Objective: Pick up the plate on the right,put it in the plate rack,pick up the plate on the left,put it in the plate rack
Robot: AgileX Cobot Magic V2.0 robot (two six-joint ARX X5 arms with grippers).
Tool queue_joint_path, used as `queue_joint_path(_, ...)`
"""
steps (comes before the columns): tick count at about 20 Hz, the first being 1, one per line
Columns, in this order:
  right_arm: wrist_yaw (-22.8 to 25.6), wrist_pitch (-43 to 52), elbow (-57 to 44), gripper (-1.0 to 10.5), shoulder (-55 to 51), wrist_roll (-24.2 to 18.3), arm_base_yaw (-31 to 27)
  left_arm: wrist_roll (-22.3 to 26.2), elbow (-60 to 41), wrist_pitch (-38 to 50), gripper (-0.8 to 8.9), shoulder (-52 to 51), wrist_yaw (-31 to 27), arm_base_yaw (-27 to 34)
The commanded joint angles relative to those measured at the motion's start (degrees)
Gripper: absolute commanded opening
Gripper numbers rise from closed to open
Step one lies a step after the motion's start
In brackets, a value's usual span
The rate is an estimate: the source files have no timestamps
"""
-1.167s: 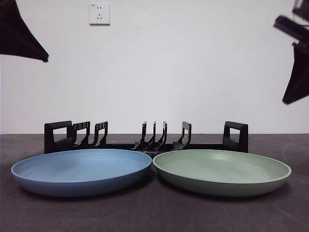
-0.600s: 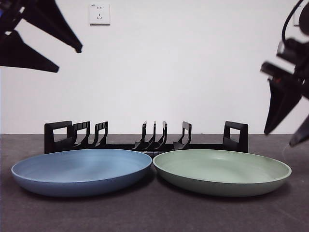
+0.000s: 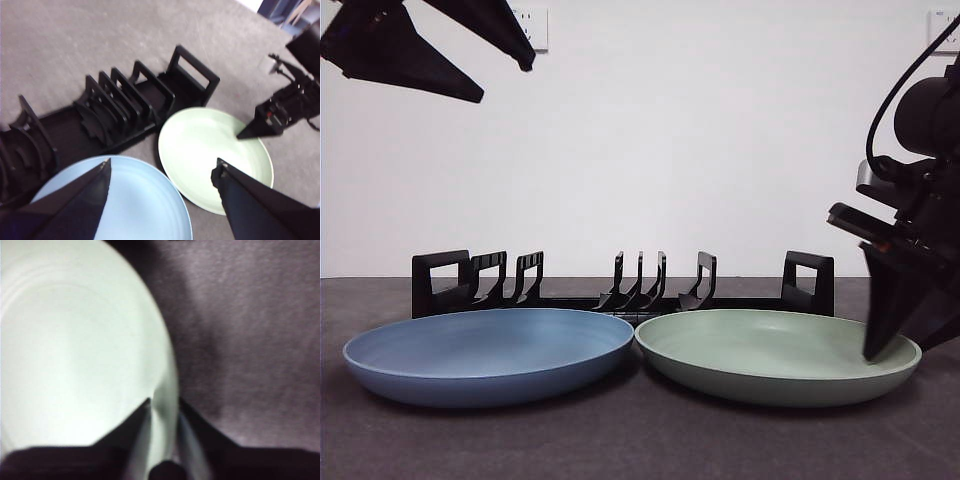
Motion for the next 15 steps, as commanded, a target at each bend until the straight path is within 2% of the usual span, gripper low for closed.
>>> queue_joint_path(1, 2.0, 0.1, 0.0, -0.2, 0.2, 0.7, 0.1, 1.6, 0.1, -0.9, 3.46, 0.7, 0.0, -0.8)
queue_joint_path(5, 3.0, -0.7, 0.1, -0.2, -0.9, 1.3, -0.3, 4.2, 0.1, -2.1, 3.46, 1.4, -0.1, -2.8)
queue_joint_path(8, 2.8, -1.3, 0.1, -0.2, -3.2, 2.1, -0.3, 8.2, 0.1, -2.7, 3.46, 1.9, -1.0, -5.7)
queue_joint_path(11, 2.8, -2.3, 0.3, -0.2, -6.6, 2.6, -0.3, 12.9, 0.1, -3.3, 3.46, 2.8, -1.7, -9.8)
queue_joint_path(15, 2.6, -5.0, 2.0, -0.2, -11.1, 3.9, -0.3, 18.7, 0.1, -3.5, 3.46, 5.0, -5.6, -16.8)
